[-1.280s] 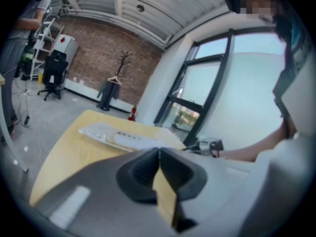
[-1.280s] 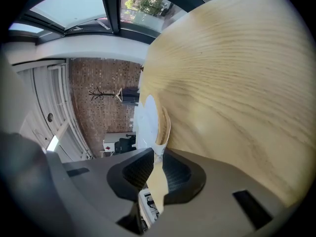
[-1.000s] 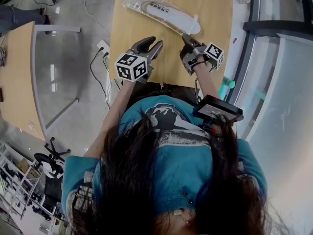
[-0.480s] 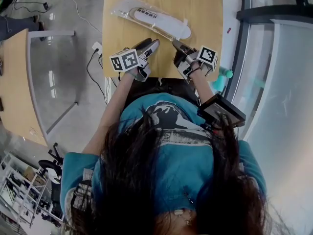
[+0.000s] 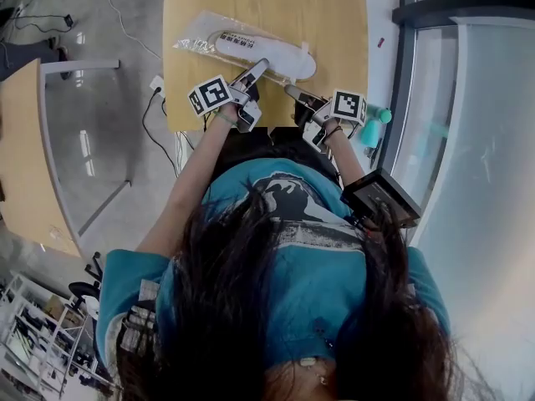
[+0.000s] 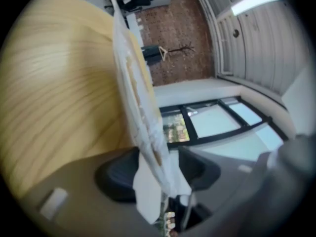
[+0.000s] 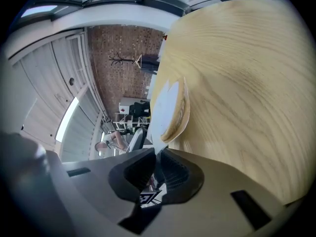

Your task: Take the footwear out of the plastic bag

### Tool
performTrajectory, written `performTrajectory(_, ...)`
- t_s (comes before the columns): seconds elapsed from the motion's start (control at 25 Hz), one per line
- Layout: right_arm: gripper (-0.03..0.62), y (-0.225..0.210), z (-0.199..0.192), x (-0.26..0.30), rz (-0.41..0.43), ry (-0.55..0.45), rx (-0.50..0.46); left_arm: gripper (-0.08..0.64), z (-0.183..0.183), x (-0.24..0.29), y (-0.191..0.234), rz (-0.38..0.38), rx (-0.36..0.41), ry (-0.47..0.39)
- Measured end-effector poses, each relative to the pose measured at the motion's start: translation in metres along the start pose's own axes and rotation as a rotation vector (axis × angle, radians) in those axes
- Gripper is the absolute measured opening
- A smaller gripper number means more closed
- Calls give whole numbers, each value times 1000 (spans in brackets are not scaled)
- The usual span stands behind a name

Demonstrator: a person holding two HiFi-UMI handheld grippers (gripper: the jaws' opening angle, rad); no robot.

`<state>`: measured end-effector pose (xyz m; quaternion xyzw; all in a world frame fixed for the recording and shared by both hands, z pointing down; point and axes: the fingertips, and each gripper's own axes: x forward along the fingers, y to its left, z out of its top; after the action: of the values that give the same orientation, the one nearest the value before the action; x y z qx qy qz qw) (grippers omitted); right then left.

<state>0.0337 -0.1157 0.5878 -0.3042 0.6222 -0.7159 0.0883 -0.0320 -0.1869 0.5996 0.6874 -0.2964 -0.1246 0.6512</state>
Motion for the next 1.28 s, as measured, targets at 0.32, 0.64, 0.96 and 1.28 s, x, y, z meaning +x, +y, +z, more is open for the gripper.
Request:
performTrajectory(0.32, 43, 3, -16, -10, -51, 100, -189, 135, -7, 3, 4, -45, -110, -48)
performTrajectory(0.64, 44, 24, -11, -7, -9, 77, -304, 112, 7, -3, -4, -129, -195, -127)
performTrajectory(0.96, 172, 59, 20, -14, 92, -20, -369, 103, 46, -24, -26, -250, -209, -232)
performTrajectory(1.28, 193, 100, 47, -10, 174, -98, -412, 101, 51, -34, -47, -324, -200, -225)
